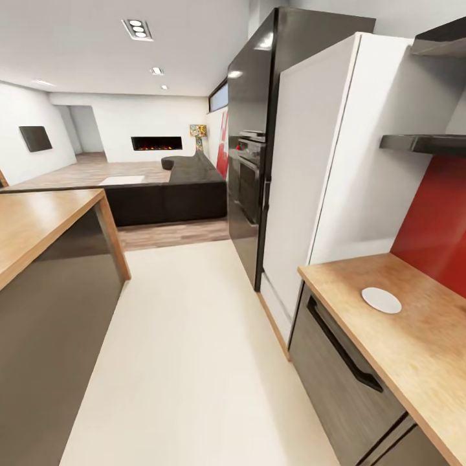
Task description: Set up a coffee station on the kitchen countertop: keep the coffee maker on the countertop, move the bottle of coffee from the kitchen shelf to the counter next to the coffee maker, place a paper coffee filter on top of the coffee maker, put the saucer next to the coffee maker with the coffee cup on the saucer, and place the electric kettle next to the coffee maker.
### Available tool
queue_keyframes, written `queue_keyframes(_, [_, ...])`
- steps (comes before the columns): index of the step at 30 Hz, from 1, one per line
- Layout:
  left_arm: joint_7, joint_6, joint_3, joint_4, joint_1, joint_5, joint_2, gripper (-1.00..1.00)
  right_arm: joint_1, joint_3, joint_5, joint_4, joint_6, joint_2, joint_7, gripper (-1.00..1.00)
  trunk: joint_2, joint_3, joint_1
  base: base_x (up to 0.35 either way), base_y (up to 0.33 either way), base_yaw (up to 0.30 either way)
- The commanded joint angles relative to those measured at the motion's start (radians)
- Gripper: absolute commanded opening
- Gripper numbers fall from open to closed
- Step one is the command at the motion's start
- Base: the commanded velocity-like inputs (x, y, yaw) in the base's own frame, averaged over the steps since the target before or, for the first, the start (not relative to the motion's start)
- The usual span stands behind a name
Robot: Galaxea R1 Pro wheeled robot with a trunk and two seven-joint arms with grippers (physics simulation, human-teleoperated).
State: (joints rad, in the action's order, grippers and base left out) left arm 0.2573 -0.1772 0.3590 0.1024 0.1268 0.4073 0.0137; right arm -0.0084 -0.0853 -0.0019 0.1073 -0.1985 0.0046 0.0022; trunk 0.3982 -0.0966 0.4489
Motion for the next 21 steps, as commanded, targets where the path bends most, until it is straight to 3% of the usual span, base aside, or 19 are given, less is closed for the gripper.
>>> queue_keyframes(1, [0.003,-0.002,0.009,0.000,0.001,0.008,0.000,1.00,-0.001,-0.008,-0.001,-0.001,-0.004,0.000,-0.001,1.00,0.002,-0.002,0.001,0.337,0.000,0.000])
queue_keyframes(10, [0.003,-0.002,0.008,0.000,0.001,0.010,0.000,1.00,-0.001,-0.010,-0.003,-0.001,-0.004,0.000,0.000,1.00,0.002,0.000,0.001,0.336,0.013,-0.038])
queue_keyframes(21, [0.003,-0.002,0.008,0.000,0.001,0.010,0.000,1.00,-0.001,-0.010,-0.003,-0.001,-0.004,0.000,-0.003,1.00,0.002,0.006,0.001,0.323,0.137,-0.234])
